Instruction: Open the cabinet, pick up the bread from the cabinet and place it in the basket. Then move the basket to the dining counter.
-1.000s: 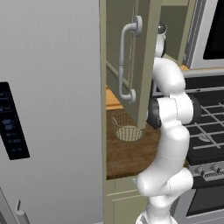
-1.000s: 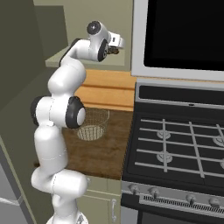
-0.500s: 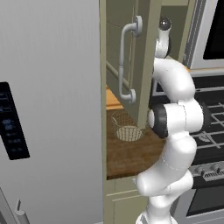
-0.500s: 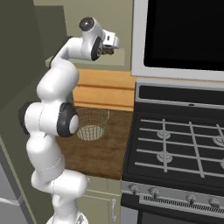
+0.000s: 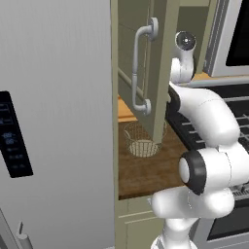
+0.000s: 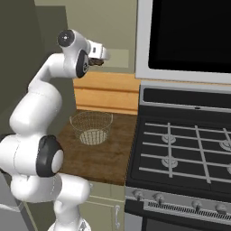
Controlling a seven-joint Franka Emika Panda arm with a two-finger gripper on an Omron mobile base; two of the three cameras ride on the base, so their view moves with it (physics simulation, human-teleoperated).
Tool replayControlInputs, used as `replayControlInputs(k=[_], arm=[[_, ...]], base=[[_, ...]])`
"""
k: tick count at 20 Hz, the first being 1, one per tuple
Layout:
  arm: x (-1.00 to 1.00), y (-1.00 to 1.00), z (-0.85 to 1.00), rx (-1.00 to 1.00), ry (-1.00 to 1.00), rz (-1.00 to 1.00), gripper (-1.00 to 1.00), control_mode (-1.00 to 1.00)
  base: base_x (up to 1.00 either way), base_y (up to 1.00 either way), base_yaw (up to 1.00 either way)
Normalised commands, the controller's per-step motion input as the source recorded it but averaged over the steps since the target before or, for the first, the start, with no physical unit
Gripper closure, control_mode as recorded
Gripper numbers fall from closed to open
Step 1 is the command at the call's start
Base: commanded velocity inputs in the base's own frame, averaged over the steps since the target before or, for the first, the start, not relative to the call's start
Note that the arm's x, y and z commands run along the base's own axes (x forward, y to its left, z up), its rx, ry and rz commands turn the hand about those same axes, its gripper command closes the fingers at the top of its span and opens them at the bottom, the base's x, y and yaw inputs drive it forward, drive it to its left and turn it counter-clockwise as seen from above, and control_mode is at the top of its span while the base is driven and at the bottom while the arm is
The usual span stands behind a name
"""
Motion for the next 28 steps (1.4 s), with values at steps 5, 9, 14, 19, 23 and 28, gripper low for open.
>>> replayControlInputs(k=[5, 9, 14, 19, 23, 28], arm=[[-1.00, 0.01, 0.00, 0.06, -0.01, 0.00, 1.00, -1.00], [-1.00, 0.00, -0.30, 0.10, 0.07, 0.00, 1.00, -1.00], [-0.94, 0.00, -0.83, 0.02, 0.19, 0.00, 1.00, -1.00], [0.08, 0.00, -1.00, 0.00, 0.24, 0.00, 1.00, -1.00], [0.86, 0.03, -0.87, 0.00, 0.17, 0.00, 1.00, -1.00], [0.62, 0.09, -0.63, 0.00, 0.13, 0.02, 1.00, -1.00]], base=[[0.00, 0.00, 0.00], [0.00, 0.00, 0.00], [0.00, 0.00, 0.00], [0.00, 0.00, 0.00], [0.00, 0.00, 0.00], [0.00, 0.00, 0.00]])
